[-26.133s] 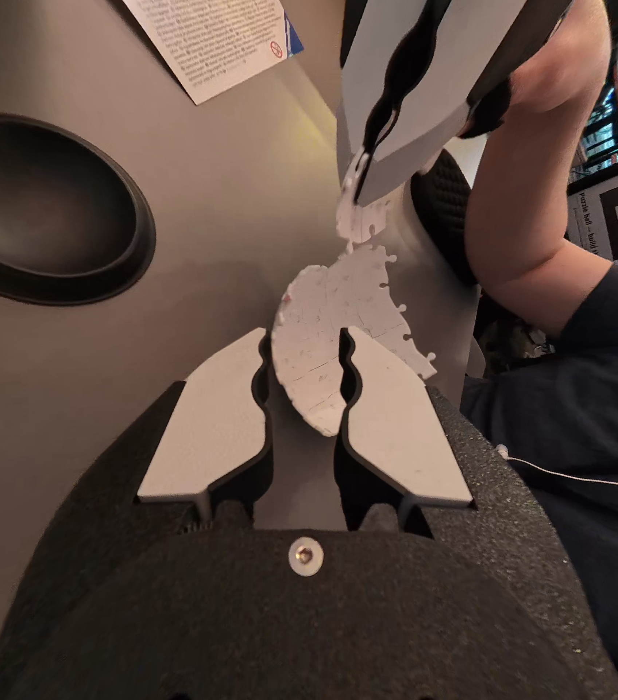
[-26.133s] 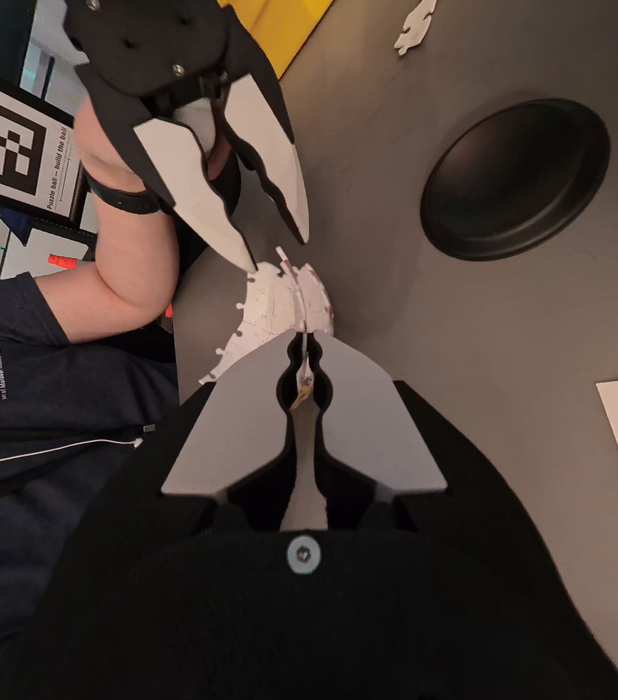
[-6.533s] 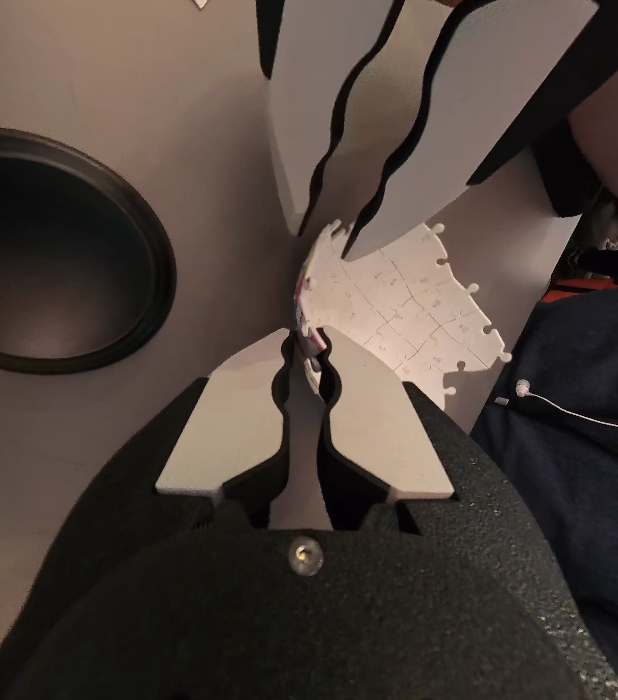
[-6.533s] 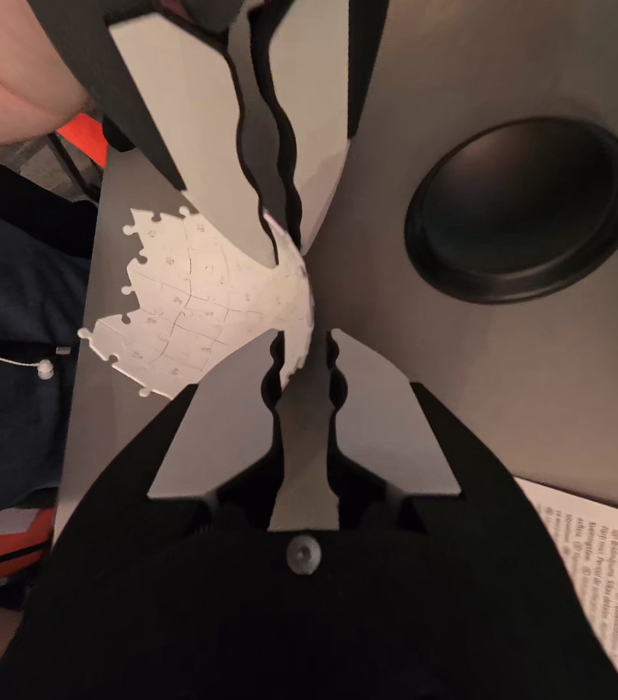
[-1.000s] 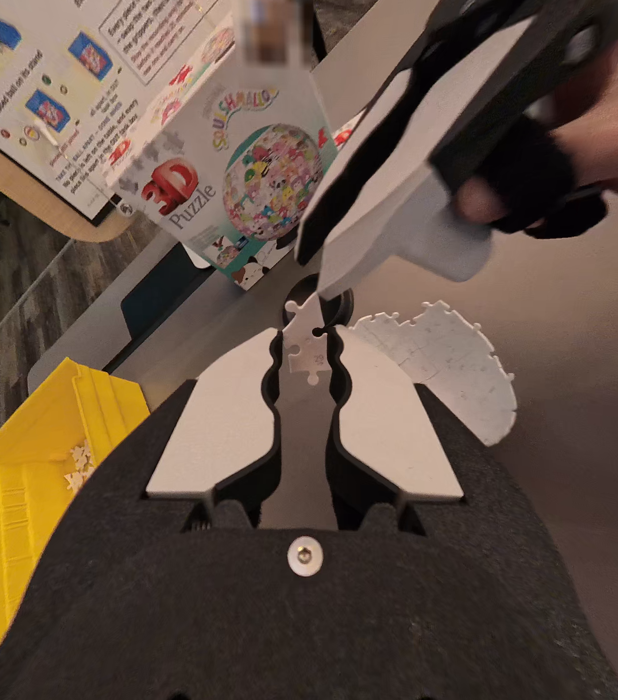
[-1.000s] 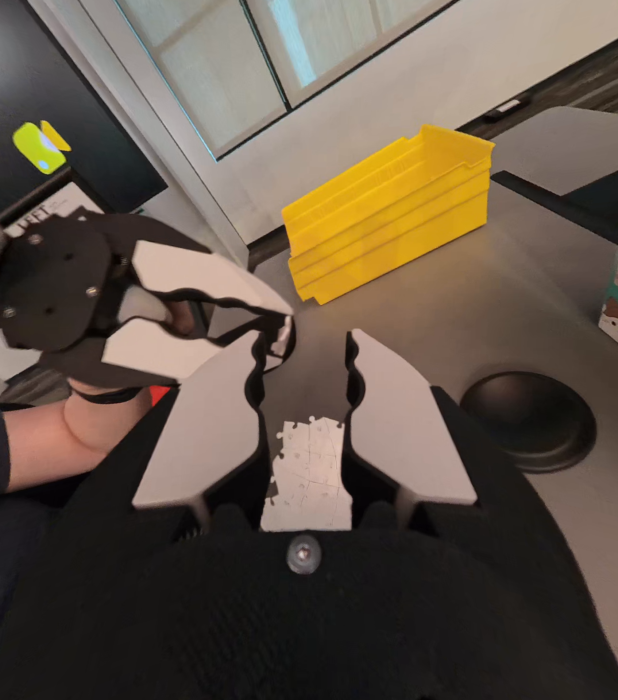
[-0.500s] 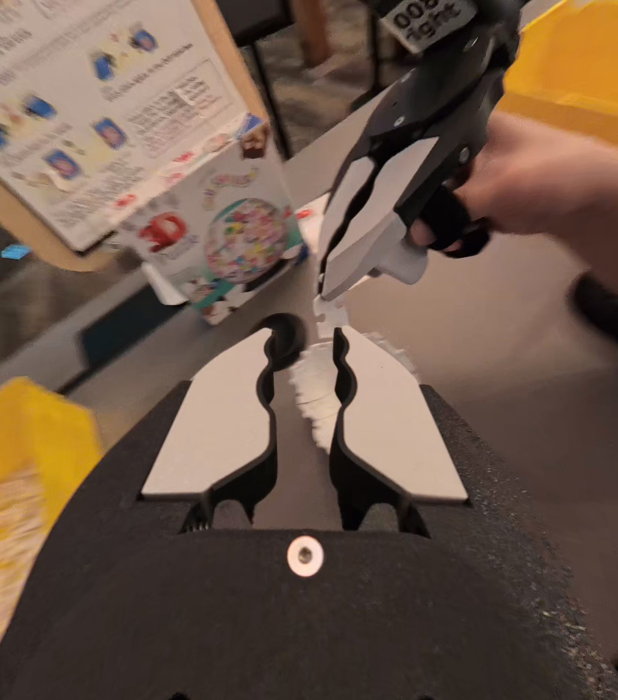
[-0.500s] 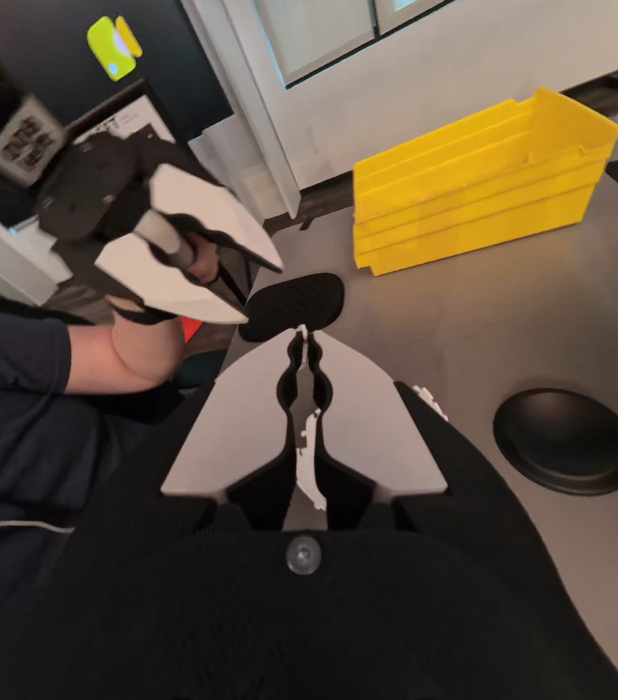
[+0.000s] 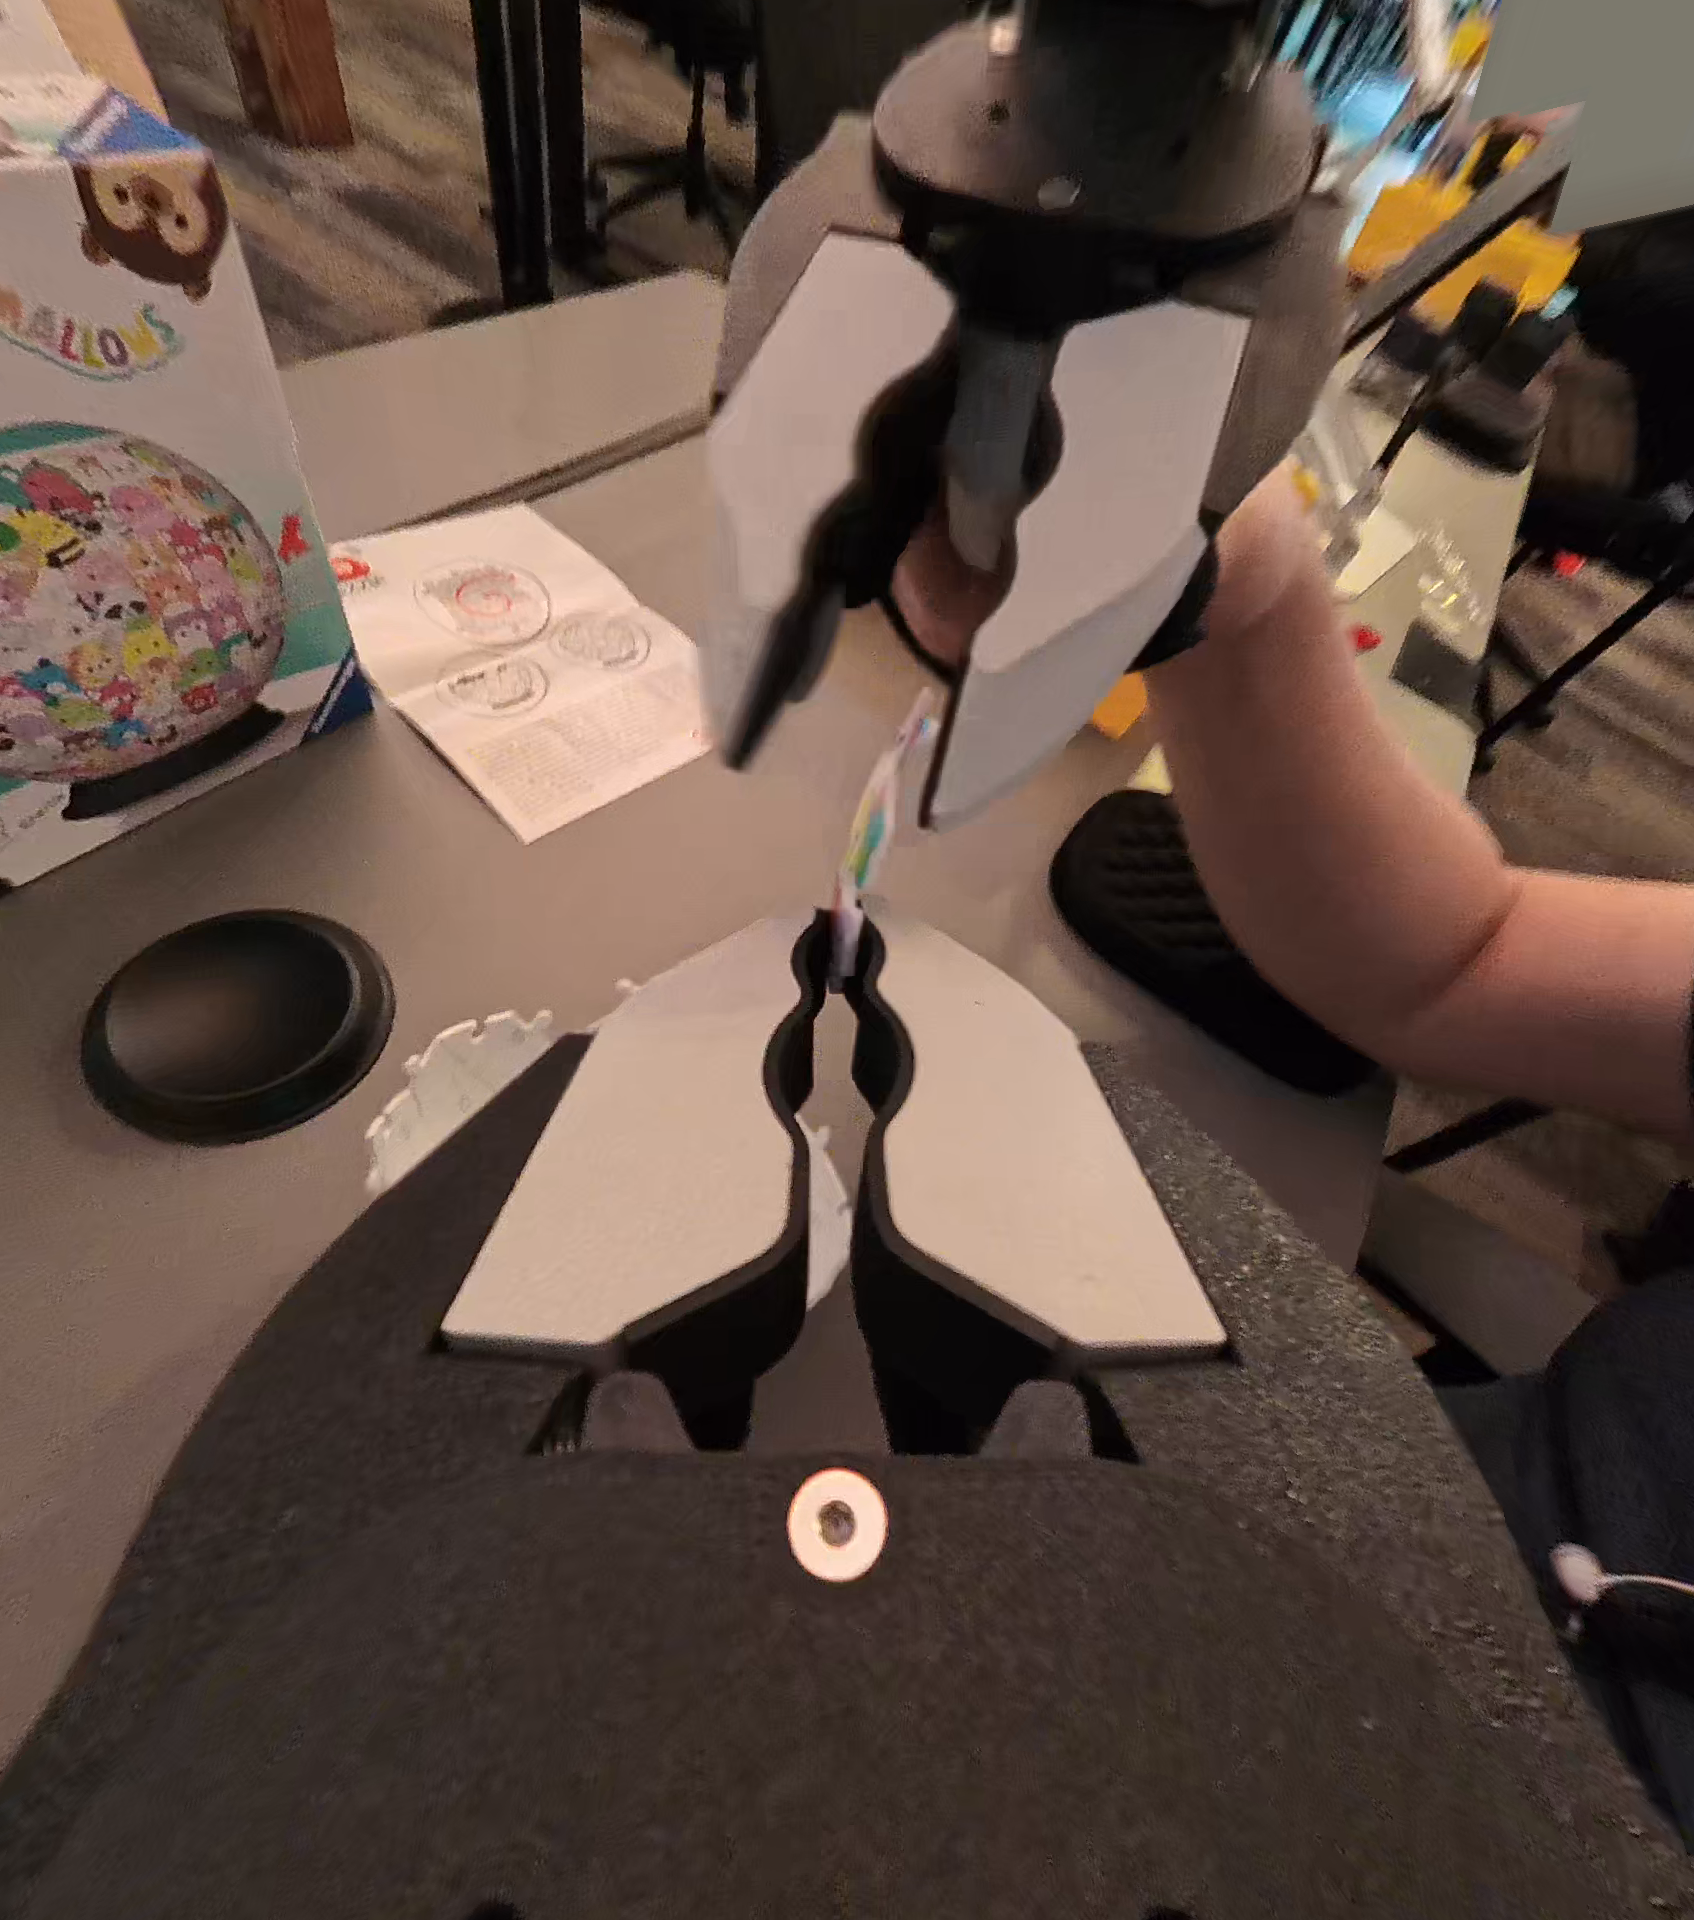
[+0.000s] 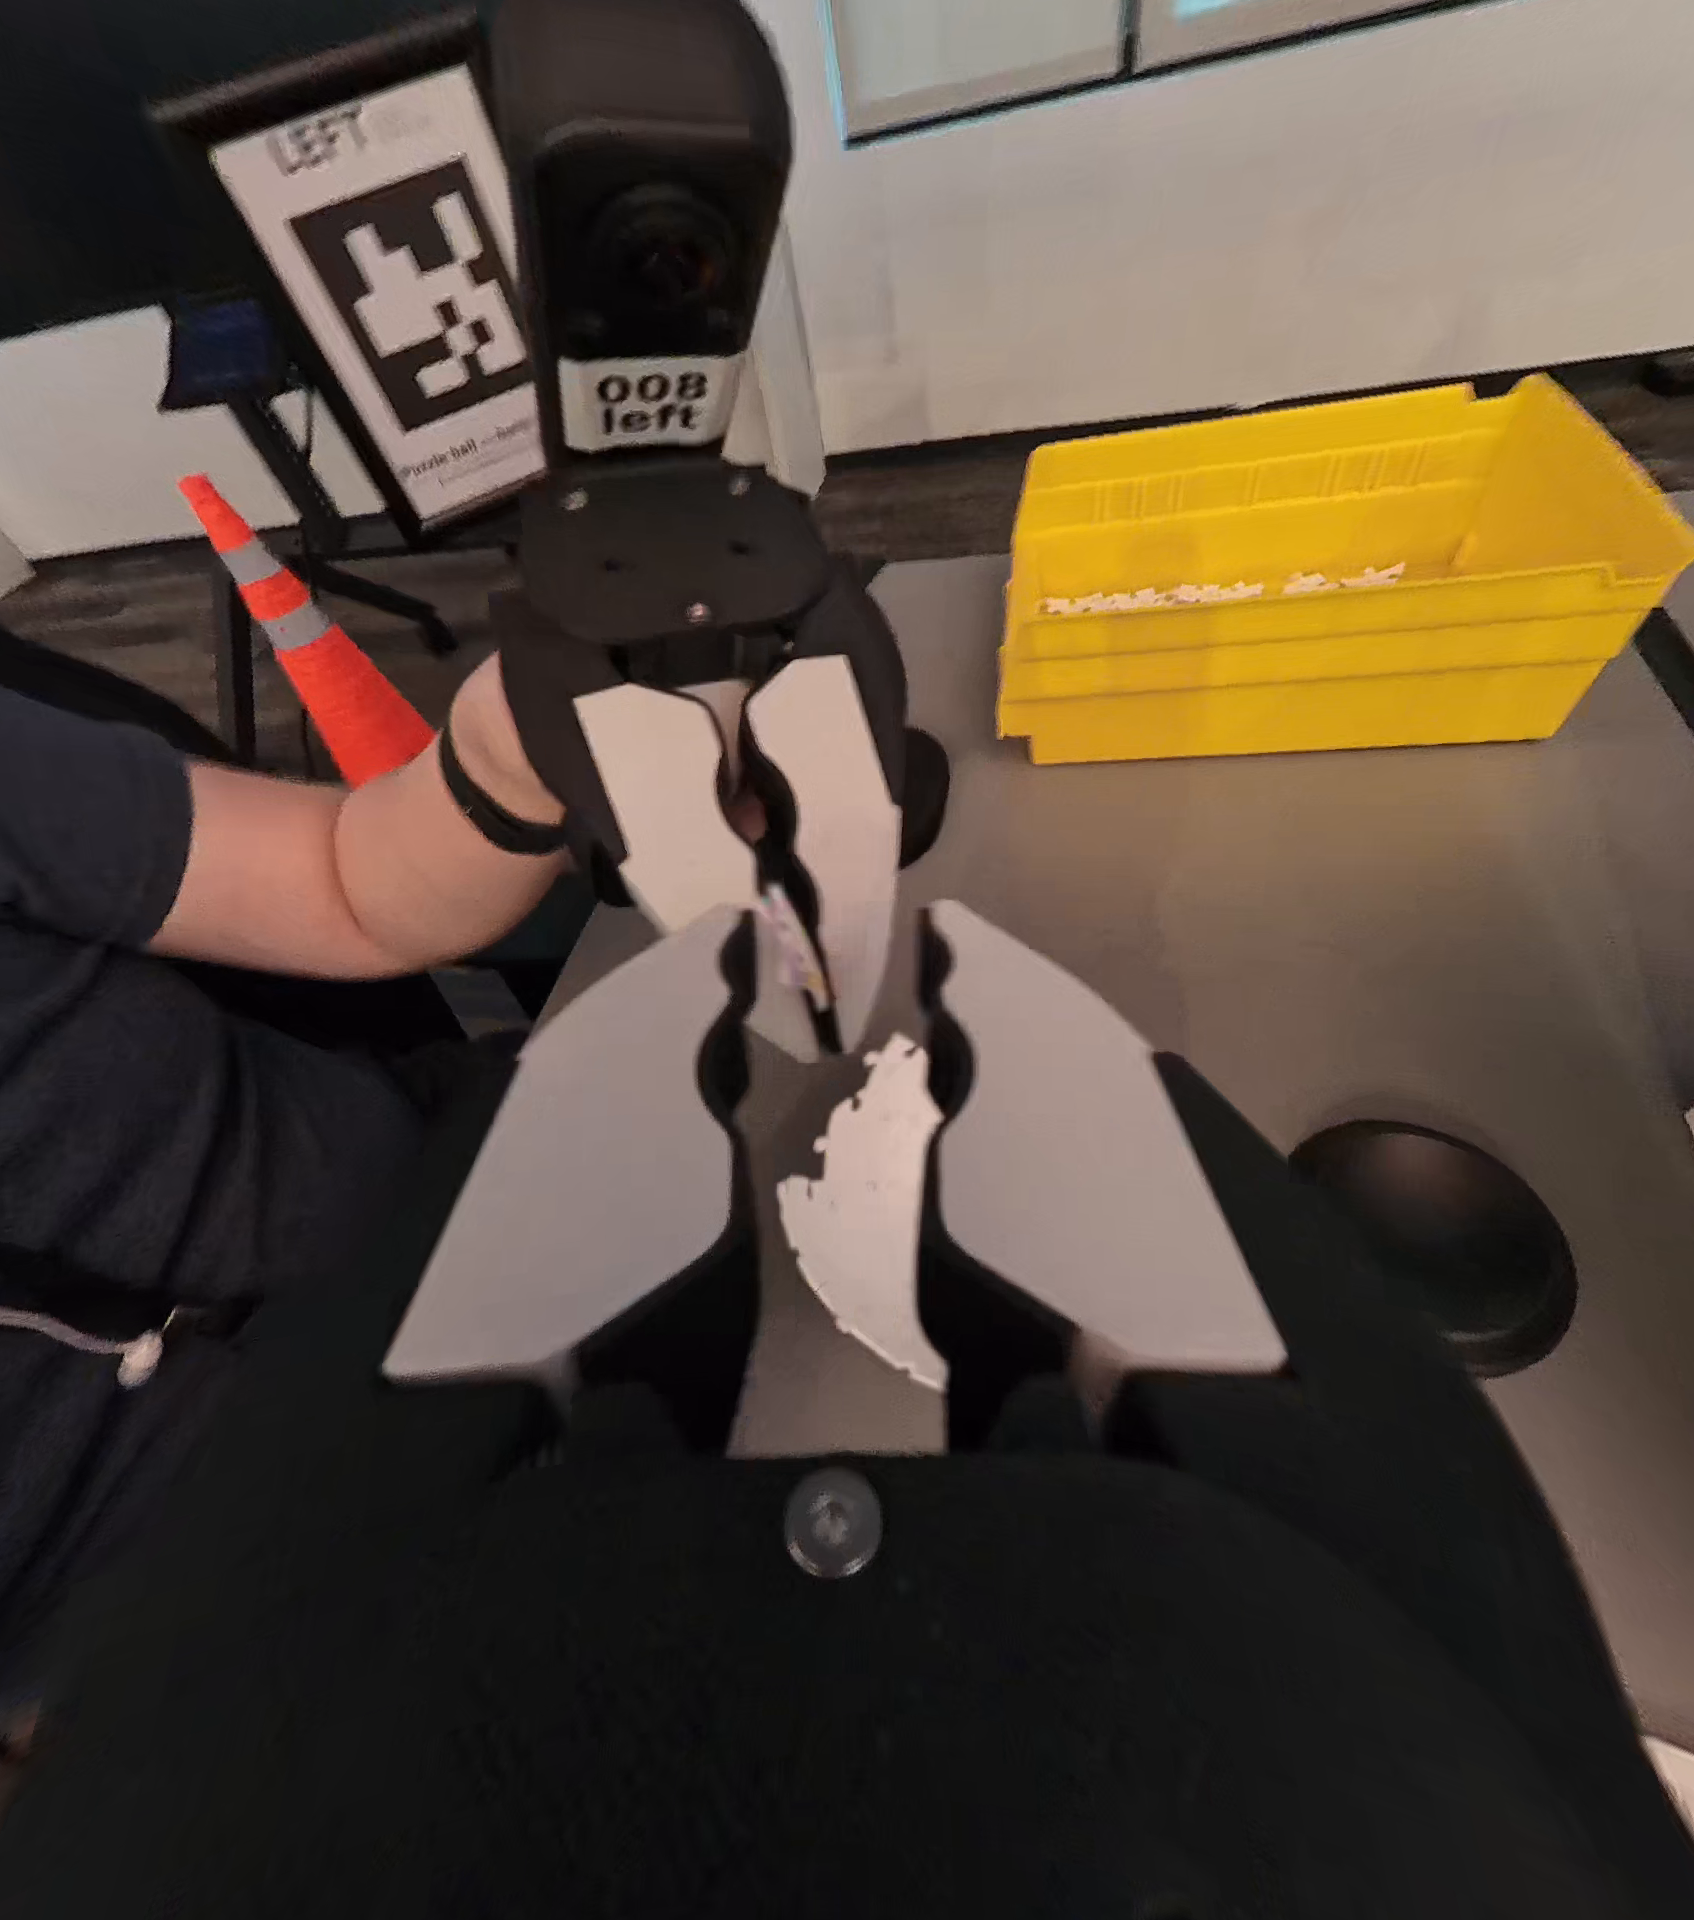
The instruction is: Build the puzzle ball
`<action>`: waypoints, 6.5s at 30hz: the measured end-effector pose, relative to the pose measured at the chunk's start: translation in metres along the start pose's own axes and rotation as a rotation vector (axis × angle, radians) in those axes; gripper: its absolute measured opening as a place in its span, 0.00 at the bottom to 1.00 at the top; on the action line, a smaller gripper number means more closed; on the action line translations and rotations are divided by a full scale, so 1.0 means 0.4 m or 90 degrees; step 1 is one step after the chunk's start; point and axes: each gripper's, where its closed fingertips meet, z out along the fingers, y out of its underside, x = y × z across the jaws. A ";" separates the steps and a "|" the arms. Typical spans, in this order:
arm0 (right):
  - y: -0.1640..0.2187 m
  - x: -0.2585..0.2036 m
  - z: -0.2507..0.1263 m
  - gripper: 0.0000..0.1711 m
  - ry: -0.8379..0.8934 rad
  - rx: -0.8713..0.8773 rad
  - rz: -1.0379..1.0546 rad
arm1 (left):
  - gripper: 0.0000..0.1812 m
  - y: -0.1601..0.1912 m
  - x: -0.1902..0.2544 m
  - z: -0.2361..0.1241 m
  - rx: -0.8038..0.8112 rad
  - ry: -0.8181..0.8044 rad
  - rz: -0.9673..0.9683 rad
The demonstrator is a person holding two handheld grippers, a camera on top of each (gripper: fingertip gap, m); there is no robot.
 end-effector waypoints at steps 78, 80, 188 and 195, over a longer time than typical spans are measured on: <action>0.445 0.264 0.018 0.03 0.196 -0.391 0.293 | 0.04 0.318 -0.282 0.192 -0.415 0.153 -0.122; 0.446 0.267 0.021 0.03 0.183 -0.377 0.296 | 0.04 0.320 -0.284 0.191 -0.419 0.153 -0.128; 0.467 0.240 0.037 0.05 0.109 -0.355 0.345 | 0.02 0.319 -0.263 0.200 -0.420 0.154 -0.115; 0.472 0.225 0.048 0.11 0.089 -0.361 0.375 | 0.02 0.314 -0.264 0.201 -0.413 0.149 -0.109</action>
